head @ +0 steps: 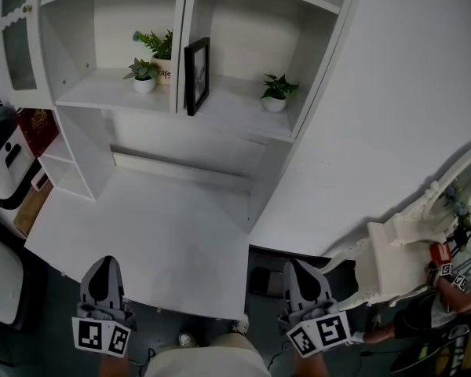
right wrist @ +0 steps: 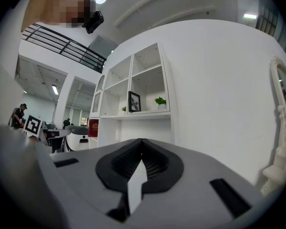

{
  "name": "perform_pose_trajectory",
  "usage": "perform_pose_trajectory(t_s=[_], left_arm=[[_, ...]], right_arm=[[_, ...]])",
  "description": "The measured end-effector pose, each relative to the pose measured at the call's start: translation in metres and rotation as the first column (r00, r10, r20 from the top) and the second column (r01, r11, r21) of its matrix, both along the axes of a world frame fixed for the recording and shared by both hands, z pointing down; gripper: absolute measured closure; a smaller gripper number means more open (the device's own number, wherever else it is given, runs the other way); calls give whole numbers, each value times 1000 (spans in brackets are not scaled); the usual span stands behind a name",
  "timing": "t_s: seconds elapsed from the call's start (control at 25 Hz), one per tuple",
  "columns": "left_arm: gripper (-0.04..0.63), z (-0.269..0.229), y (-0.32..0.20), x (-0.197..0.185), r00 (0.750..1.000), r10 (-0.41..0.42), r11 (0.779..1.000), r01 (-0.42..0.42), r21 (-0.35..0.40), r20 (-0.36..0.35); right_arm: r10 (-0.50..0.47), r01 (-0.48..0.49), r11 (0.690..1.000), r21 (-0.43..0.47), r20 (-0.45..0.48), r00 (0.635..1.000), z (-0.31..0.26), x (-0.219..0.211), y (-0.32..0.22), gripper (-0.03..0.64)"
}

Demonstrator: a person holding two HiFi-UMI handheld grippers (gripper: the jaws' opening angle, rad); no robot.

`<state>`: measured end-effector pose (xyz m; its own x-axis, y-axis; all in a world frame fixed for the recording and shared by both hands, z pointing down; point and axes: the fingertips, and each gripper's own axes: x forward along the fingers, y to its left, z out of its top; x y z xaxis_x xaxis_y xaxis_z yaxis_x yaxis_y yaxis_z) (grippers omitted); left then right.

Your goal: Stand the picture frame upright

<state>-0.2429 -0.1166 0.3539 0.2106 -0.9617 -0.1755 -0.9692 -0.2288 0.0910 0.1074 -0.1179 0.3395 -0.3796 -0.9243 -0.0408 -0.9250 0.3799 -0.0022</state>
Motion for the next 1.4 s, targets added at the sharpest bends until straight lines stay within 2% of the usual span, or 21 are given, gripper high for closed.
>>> perform_pose_trajectory(t_s=[0.44, 1.4], left_arm=[[578, 5, 5, -7, 1000, -24, 1000, 24, -9, -12], [578, 17, 0, -4, 999, -28, 999, 28, -17, -39]], right_arm=[[-41, 41, 999, -21, 0, 999, 5, -14, 0, 609], [-63, 63, 997, -36, 12, 998, 18, -21, -1, 609]])
